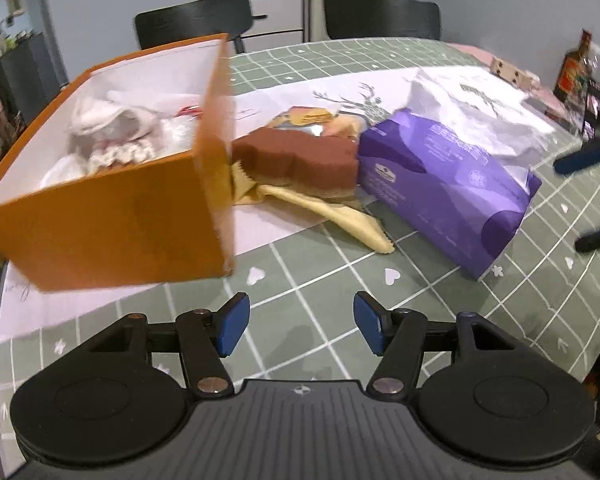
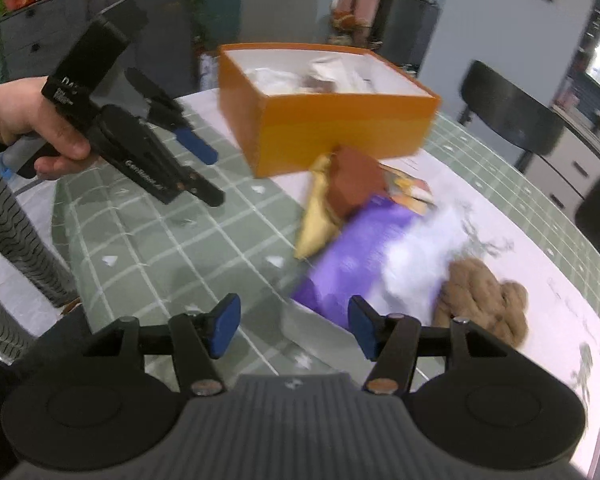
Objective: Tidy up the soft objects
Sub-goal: 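Move the left gripper to the brown sponge while the right gripper approaches the brown plush toy, then close the left gripper on the brown sponge while the right gripper grasps the brown plush toy, then carry the brown sponge and plush toy over the orange box and lower them in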
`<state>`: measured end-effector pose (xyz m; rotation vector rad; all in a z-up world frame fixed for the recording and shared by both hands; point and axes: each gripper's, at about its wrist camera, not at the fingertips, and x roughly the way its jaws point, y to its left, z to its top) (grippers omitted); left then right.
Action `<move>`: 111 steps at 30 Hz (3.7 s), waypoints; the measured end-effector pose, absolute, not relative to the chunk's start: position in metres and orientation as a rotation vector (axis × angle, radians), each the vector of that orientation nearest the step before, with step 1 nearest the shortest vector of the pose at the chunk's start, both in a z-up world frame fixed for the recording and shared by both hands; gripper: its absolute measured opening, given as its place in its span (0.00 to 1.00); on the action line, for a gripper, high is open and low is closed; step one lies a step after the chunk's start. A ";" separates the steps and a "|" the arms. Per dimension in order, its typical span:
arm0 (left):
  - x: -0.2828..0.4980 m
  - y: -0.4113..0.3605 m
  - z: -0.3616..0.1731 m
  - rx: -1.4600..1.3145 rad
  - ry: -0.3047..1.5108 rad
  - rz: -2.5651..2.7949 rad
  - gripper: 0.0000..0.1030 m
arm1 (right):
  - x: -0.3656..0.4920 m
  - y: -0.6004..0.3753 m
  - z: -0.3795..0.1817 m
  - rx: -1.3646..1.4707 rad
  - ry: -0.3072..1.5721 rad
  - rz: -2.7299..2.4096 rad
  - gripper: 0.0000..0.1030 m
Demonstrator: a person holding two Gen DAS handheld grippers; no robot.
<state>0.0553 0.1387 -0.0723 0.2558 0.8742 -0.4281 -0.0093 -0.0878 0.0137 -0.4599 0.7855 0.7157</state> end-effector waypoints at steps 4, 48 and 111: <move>0.069 0.127 -0.077 0.246 0.883 -0.421 0.69 | -0.004 -0.122 0.008 -0.373 0.773 0.650 0.59; 0.087 0.024 -0.132 1.138 0.379 -0.518 0.40 | 0.070 -0.219 -0.050 -0.141 0.901 0.420 0.64; 0.058 0.143 0.011 0.220 0.532 -0.561 0.37 | 0.146 -0.174 0.036 0.070 0.686 0.406 0.46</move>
